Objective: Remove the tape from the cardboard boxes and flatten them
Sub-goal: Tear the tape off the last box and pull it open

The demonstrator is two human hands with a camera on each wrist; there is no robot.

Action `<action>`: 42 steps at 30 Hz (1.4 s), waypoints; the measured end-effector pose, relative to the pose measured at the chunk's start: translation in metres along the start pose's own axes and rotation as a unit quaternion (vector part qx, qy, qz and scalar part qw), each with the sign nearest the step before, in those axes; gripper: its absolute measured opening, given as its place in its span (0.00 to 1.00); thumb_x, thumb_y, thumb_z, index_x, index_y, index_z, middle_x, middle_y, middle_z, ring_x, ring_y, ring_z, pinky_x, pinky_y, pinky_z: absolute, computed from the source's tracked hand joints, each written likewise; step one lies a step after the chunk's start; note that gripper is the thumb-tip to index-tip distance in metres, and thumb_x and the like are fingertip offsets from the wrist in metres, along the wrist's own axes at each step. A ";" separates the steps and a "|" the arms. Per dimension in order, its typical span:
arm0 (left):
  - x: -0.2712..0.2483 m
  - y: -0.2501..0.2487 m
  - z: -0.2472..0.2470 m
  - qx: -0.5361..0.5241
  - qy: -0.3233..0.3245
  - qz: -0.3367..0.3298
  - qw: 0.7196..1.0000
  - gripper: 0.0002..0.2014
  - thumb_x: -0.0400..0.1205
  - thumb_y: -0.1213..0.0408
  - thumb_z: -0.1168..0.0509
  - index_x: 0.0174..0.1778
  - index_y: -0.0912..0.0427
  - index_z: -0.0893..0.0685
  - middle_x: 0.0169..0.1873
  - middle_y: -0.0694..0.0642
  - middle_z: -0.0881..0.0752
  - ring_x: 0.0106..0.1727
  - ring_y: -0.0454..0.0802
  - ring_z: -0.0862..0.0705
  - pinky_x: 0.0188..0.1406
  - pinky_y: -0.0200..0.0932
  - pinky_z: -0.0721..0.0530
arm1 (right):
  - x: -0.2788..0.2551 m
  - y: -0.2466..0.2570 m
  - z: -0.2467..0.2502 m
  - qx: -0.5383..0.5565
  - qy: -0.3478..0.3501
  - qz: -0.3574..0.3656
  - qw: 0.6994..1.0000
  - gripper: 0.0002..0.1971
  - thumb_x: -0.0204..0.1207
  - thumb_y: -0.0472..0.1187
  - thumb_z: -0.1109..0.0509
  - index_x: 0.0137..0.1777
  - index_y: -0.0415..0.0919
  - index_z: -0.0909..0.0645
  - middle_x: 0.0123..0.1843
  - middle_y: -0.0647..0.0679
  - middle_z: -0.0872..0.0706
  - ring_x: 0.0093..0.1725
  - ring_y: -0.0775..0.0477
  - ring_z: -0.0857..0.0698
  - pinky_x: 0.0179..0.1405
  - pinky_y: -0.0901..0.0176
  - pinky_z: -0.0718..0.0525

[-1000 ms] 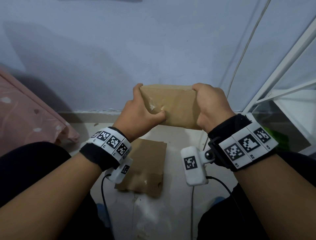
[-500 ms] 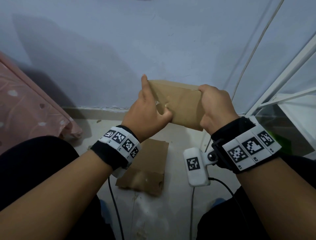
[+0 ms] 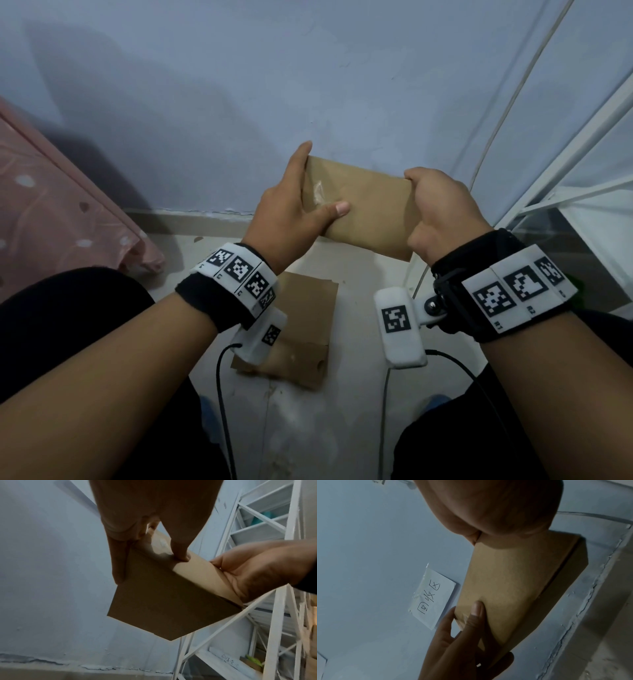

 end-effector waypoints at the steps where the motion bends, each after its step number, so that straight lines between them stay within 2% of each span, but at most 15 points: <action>1: 0.000 0.000 0.000 0.003 -0.001 -0.006 1.000 0.45 0.79 0.48 0.25 0.88 0.46 0.44 0.45 0.42 0.17 0.48 0.43 0.16 0.52 0.37 0.17 | 0.001 0.000 0.001 0.000 -0.001 0.001 1.000 0.03 0.83 0.39 0.33 0.47 0.41 0.20 0.49 0.49 0.18 0.53 0.44 0.17 0.68 0.39 0.17; 5: -0.002 -0.001 -0.003 0.035 0.011 -0.019 0.999 0.43 0.85 0.50 0.32 0.89 0.48 0.50 0.44 0.34 0.21 0.45 0.41 0.19 0.47 0.37 0.24 | 0.004 0.002 0.004 0.004 0.001 0.006 1.000 0.10 0.81 0.40 0.32 0.60 0.39 0.17 0.61 0.44 0.14 0.61 0.40 0.14 0.70 0.36 0.17; 7: -0.002 0.000 -0.004 0.047 0.021 -0.020 0.998 0.43 0.85 0.48 0.34 0.90 0.48 0.54 0.40 0.40 0.19 0.43 0.45 0.19 0.45 0.41 0.24 | 0.006 0.001 0.005 0.011 -0.001 0.003 1.000 0.10 0.81 0.40 0.32 0.59 0.40 0.17 0.61 0.44 0.14 0.61 0.39 0.14 0.69 0.36 0.17; 10: -0.002 -0.001 -0.004 0.033 0.039 -0.006 0.999 0.53 0.77 0.41 0.26 0.89 0.45 0.56 0.51 0.46 0.16 0.55 0.48 0.17 0.57 0.45 0.18 | 0.005 0.000 0.004 0.007 0.001 -0.004 1.000 0.05 0.81 0.41 0.32 0.52 0.41 0.17 0.56 0.44 0.13 0.61 0.37 0.13 0.67 0.34 0.16; 12: -0.002 -0.002 -0.003 0.025 0.041 -0.004 0.999 0.54 0.75 0.45 0.23 0.89 0.45 0.53 0.50 0.43 0.17 0.56 0.49 0.16 0.61 0.49 0.16 | 0.005 0.001 0.005 0.000 -0.004 -0.001 1.000 0.06 0.81 0.40 0.32 0.53 0.40 0.18 0.56 0.44 0.14 0.61 0.38 0.13 0.68 0.35 0.16; 16: 0.001 -0.002 -0.002 0.025 0.039 -0.007 0.999 0.48 0.81 0.50 0.27 0.89 0.47 0.53 0.49 0.40 0.19 0.54 0.46 0.20 0.54 0.37 0.24 | 0.005 0.003 0.006 -0.004 -0.004 0.004 1.000 0.04 0.80 0.39 0.32 0.51 0.40 0.18 0.53 0.45 0.14 0.61 0.39 0.13 0.68 0.35 0.16; 18: 0.000 -0.004 -0.002 0.037 0.046 -0.013 0.998 0.47 0.84 0.51 0.30 0.89 0.49 0.55 0.44 0.37 0.21 0.47 0.43 0.20 0.46 0.32 0.26 | 0.006 0.003 0.006 -0.006 -0.005 0.005 1.000 0.05 0.80 0.40 0.32 0.52 0.40 0.17 0.55 0.45 0.14 0.60 0.38 0.13 0.67 0.35 0.16; 20: 0.000 -0.002 -0.003 0.045 0.051 -0.018 0.997 0.43 0.86 0.53 0.34 0.89 0.50 0.57 0.38 0.40 0.21 0.40 0.39 0.21 0.37 0.30 0.26 | 0.006 0.003 0.007 -0.003 -0.008 0.003 1.000 0.06 0.80 0.40 0.32 0.53 0.40 0.17 0.59 0.44 0.13 0.61 0.38 0.13 0.68 0.35 0.16; 23: 0.000 -0.001 -0.003 0.050 0.055 -0.025 0.997 0.40 0.89 0.55 0.39 0.90 0.50 0.59 0.34 0.41 0.24 0.38 0.39 0.21 0.36 0.33 0.28 | 0.006 0.002 0.008 -0.001 -0.008 0.001 1.000 0.09 0.80 0.41 0.32 0.57 0.40 0.17 0.60 0.44 0.13 0.61 0.38 0.13 0.68 0.35 0.17; 27: -0.002 -0.005 -0.004 0.075 0.072 -0.020 0.994 0.54 0.79 0.47 0.28 0.88 0.48 0.63 0.48 0.43 0.19 0.48 0.43 0.19 0.46 0.35 0.24 | 0.006 0.001 0.007 -0.004 -0.005 -0.004 1.000 0.07 0.82 0.40 0.33 0.56 0.40 0.18 0.54 0.46 0.16 0.57 0.41 0.15 0.68 0.37 0.16; 30: -0.001 -0.006 -0.001 0.075 0.071 -0.011 0.995 0.56 0.76 0.50 0.24 0.89 0.49 0.60 0.44 0.41 0.20 0.45 0.36 0.20 0.40 0.25 0.24 | 0.005 0.000 0.007 -0.009 -0.009 -0.011 1.000 0.05 0.82 0.40 0.33 0.54 0.40 0.19 0.54 0.47 0.17 0.59 0.42 0.16 0.69 0.38 0.17; 33: -0.001 -0.007 0.000 0.074 0.063 -0.004 0.995 0.56 0.75 0.53 0.23 0.89 0.50 0.57 0.41 0.40 0.20 0.42 0.33 0.20 0.37 0.21 0.24 | 0.003 0.002 0.007 -0.017 -0.014 -0.013 1.000 0.04 0.83 0.40 0.34 0.47 0.42 0.22 0.49 0.50 0.20 0.50 0.47 0.19 0.66 0.44 0.18; 36: -0.002 -0.008 -0.002 0.085 0.055 0.000 0.995 0.54 0.75 0.53 0.24 0.89 0.52 0.54 0.41 0.44 0.19 0.44 0.38 0.19 0.38 0.28 0.24 | 0.001 0.002 0.008 -0.026 -0.023 -0.007 0.999 0.06 0.84 0.39 0.34 0.44 0.43 0.24 0.45 0.51 0.23 0.43 0.52 0.23 0.63 0.46 0.20; 39: -0.003 -0.007 -0.002 0.098 0.050 0.010 0.994 0.52 0.74 0.52 0.26 0.88 0.53 0.52 0.41 0.46 0.19 0.46 0.47 0.19 0.42 0.37 0.25 | 0.001 0.000 0.006 -0.029 -0.020 -0.007 0.999 0.08 0.84 0.38 0.35 0.42 0.43 0.26 0.44 0.51 0.24 0.41 0.52 0.25 0.61 0.47 0.21; 42: -0.001 -0.008 -0.001 0.116 0.050 0.004 0.992 0.52 0.74 0.50 0.27 0.88 0.54 0.52 0.41 0.45 0.20 0.46 0.49 0.19 0.44 0.39 0.25 | 0.001 -0.002 0.006 -0.024 -0.014 -0.011 1.000 0.09 0.85 0.38 0.35 0.42 0.44 0.26 0.43 0.52 0.26 0.41 0.53 0.26 0.59 0.49 0.22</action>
Point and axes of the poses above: each hand's wrist, its own x-axis towards the middle knuckle, its own z-axis out of the back of the hand, y = z × x, the point moved 4 cm from there along x, towards the middle knuckle
